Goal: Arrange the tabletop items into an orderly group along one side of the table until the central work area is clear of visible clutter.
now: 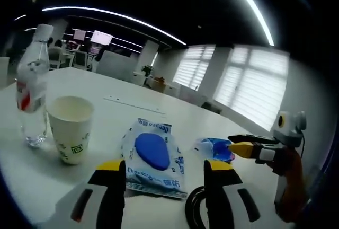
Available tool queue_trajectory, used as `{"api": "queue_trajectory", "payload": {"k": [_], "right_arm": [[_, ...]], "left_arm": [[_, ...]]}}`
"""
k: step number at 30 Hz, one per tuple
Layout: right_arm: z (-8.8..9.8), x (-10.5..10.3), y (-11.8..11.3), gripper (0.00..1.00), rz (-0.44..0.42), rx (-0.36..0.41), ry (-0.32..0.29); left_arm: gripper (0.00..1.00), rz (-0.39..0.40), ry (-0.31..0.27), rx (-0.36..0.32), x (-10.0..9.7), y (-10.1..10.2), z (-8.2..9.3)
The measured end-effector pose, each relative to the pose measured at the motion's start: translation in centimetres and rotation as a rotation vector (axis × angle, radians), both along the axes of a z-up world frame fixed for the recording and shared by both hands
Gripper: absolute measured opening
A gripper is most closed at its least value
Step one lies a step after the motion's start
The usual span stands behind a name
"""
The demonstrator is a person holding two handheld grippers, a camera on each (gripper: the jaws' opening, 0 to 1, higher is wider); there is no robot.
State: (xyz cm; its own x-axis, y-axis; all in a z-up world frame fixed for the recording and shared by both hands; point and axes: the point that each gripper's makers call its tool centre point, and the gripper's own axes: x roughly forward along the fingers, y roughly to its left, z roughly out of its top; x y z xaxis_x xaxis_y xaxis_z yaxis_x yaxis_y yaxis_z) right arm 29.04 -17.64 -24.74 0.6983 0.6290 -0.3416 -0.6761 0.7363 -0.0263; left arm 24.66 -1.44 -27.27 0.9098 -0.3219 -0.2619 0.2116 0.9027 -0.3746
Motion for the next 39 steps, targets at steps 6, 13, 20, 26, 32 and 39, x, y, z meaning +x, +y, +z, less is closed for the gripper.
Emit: {"api": "queue_trajectory", "payload": {"k": [6,13,20,26,32,39], "right_arm": [[0.1,0.1,0.2,0.41,0.005,-0.002,0.0],[-0.1,0.1,0.7,0.41,0.018,-0.015,-0.002],[-0.3,0.1,1.2,0.41,0.024,-0.017,0.002],[-0.2,0.2,1.4,0.41,0.03,-0.013,0.001],[-0.2,0.4,1.7,0.41,0.036,-0.017,0.0],[-0.3,0.4,2.1,0.41,0.041,-0.025,0.001]], "left_arm": [[0.59,0.004,0.01,-0.006,-0.2,0.2,-0.3],[0.59,0.009,0.018,-0.01,-0.3,0.4,-0.6],[0.59,0.015,0.032,-0.011,-0.4,0.7,-1.1],[0.58,0.02,0.049,-0.028,-0.3,0.9,-1.8],[0.58,0.024,0.059,-0.039,0.0,1.1,-2.1],[0.58,0.023,0.071,-0.053,0.1,1.1,-2.4]]}}
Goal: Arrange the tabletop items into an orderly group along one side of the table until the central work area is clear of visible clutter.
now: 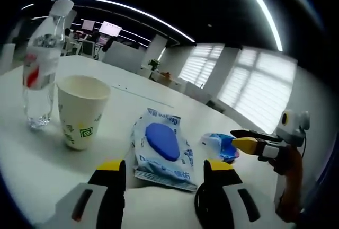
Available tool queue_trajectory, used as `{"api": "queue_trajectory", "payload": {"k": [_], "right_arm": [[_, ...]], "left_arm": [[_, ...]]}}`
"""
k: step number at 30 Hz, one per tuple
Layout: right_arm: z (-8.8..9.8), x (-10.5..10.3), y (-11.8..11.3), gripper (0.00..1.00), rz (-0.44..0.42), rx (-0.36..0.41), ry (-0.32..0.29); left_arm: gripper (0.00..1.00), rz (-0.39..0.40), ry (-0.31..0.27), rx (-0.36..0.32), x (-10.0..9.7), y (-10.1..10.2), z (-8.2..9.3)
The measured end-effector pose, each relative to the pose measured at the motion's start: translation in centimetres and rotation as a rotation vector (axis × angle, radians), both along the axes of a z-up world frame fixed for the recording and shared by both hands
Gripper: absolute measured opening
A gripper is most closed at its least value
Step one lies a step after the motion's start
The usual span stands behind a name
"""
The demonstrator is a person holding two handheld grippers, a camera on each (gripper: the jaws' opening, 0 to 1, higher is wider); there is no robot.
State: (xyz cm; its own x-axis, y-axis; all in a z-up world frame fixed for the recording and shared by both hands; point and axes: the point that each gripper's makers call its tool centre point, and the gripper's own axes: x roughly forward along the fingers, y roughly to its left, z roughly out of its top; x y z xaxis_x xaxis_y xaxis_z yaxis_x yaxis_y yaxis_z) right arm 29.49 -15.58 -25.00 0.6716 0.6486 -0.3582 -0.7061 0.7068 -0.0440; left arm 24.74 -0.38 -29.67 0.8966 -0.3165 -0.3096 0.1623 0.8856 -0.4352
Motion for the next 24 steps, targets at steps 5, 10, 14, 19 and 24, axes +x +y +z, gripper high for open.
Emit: {"api": "queue_trajectory", "payload": {"k": [5,10,14,19,24], "right_arm": [[0.1,0.11,0.19,0.41,0.004,-0.001,-0.001],[0.11,0.33,0.34,0.41,0.004,-0.004,-0.002],[0.16,0.43,0.38,0.41,0.006,-0.007,-0.002],[0.39,0.64,0.59,0.41,0.011,-0.009,-0.003],[0.54,0.78,0.72,0.41,0.012,-0.016,-0.005]], "left_arm": [[0.58,-0.003,0.006,-0.013,0.03,-0.09,-0.2],[0.58,-0.009,0.011,-0.026,-0.02,-0.23,-0.36],[0.58,-0.013,0.018,-0.032,-0.12,-0.32,-0.52],[0.58,-0.012,0.022,-0.032,-0.21,-0.25,-0.68],[0.58,-0.004,0.032,-0.053,-0.28,-0.19,-1.01]]}}
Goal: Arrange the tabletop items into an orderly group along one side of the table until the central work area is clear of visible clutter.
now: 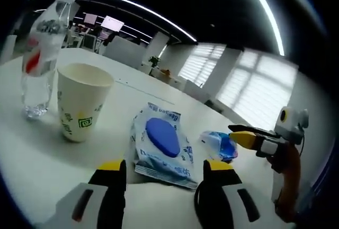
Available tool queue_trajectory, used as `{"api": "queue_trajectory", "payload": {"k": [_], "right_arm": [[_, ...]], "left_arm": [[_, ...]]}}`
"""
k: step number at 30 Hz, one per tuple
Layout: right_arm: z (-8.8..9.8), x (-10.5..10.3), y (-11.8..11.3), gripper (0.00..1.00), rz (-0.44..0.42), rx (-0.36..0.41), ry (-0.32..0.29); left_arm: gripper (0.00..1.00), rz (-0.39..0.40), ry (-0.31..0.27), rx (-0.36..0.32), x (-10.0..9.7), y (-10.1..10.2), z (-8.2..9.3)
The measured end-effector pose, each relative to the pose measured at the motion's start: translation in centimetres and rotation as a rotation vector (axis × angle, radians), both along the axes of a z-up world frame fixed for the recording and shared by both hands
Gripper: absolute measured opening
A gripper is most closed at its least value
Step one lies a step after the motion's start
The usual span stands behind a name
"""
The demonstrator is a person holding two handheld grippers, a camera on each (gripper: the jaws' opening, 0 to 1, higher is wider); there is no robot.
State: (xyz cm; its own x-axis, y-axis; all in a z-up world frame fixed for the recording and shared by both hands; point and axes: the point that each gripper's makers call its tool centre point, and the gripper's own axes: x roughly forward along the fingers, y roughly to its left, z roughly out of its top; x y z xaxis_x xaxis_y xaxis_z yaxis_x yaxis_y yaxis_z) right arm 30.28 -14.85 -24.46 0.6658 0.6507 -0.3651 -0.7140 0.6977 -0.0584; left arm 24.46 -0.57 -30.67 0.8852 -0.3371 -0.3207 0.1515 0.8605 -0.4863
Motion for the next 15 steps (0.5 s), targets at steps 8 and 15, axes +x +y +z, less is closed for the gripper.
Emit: {"api": "queue_trajectory", "payload": {"k": [8,15], "right_arm": [[0.34,0.42,-0.01,0.41,-0.005,-0.008,-0.008],[0.48,0.6,0.15,0.41,-0.004,-0.009,-0.013]], "left_arm": [[0.56,0.007,0.005,-0.008,0.04,0.13,-0.19],[0.51,0.025,0.013,-0.043,0.26,0.41,-0.22]]}}
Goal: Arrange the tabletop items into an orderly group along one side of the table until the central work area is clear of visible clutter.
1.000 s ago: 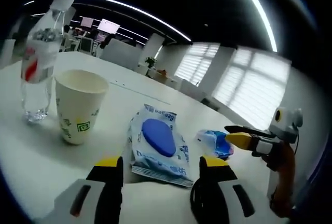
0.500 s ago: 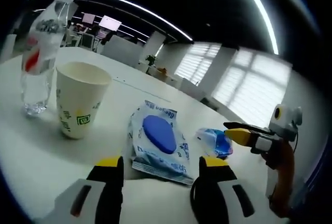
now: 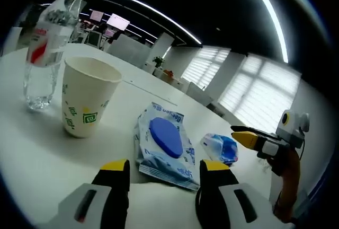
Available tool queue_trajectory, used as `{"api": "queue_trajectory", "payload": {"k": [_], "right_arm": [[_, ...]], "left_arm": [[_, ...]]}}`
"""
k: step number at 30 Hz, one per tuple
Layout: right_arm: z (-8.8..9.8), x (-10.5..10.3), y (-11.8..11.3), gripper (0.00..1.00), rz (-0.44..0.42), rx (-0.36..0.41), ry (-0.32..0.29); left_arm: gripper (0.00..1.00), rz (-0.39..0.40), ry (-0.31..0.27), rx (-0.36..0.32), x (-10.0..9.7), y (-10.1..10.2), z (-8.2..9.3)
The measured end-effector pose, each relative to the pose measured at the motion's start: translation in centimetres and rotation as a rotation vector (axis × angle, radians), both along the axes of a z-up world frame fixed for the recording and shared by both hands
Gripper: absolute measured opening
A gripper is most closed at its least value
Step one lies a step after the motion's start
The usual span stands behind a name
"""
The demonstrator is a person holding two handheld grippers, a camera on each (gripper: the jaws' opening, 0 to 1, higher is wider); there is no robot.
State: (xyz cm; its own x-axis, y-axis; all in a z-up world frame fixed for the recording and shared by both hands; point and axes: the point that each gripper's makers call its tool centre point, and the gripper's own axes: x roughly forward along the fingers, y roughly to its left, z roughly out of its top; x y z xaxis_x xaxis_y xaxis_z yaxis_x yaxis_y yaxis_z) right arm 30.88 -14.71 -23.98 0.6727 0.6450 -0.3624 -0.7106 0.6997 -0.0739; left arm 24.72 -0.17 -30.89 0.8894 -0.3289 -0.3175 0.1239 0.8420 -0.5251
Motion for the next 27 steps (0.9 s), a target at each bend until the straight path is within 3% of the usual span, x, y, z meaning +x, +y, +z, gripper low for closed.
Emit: {"api": "queue_trajectory", "payload": {"k": [14,27], "right_arm": [[0.0,0.4,0.8,0.41,0.01,-0.009,-0.003],[0.5,1.3,1.6,0.41,0.018,-0.032,-0.008]], "left_arm": [[0.39,0.02,0.002,-0.009,0.0,0.5,-0.2],[0.34,0.033,0.006,-0.021,0.1,1.2,-0.5]]}}
